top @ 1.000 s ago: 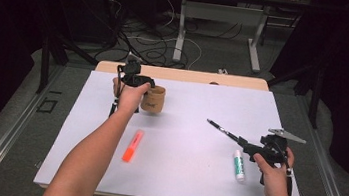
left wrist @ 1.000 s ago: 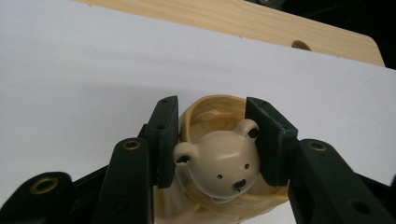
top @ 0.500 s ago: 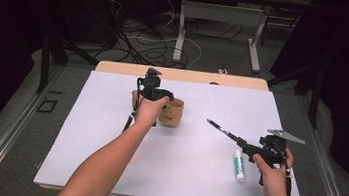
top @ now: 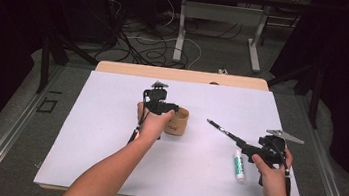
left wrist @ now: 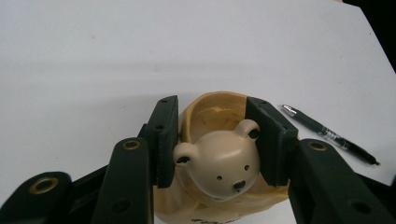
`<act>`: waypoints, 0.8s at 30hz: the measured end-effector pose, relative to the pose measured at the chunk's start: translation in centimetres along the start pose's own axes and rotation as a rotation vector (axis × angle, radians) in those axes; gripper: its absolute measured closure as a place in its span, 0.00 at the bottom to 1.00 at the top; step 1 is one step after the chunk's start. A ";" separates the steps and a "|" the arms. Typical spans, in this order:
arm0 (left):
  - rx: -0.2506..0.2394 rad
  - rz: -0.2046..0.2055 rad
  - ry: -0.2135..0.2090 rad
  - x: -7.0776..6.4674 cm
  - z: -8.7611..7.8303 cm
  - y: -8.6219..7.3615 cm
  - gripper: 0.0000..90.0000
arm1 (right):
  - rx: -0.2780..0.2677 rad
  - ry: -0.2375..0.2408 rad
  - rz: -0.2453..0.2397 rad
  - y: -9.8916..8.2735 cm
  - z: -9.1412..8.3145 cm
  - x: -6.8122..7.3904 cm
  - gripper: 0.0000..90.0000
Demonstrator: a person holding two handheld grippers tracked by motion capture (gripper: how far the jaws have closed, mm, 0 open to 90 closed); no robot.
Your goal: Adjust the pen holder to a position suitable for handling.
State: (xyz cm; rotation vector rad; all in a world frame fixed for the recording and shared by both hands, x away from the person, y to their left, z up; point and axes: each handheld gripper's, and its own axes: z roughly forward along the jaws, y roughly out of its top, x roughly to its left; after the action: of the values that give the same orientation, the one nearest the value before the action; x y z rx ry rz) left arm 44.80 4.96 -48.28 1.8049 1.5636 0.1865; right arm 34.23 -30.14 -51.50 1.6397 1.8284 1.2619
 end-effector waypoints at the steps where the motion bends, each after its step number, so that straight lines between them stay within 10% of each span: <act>1: -0.004 0.003 0.001 0.0 -0.1 -0.3 0.62 | 0.003 0.002 0.006 0.0 0.0 0.1 0.05; 24: -0.107 0.181 -0.106 1.4 -1.6 -3.7 0.58 | 0.020 -0.002 -0.009 -0.2 0.3 0.3 0.06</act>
State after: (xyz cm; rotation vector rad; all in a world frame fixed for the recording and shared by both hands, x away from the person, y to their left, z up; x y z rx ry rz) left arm 41.29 6.87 -49.80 1.8401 1.2935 0.2506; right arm 34.27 -29.77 -51.74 1.6406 1.8506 1.2423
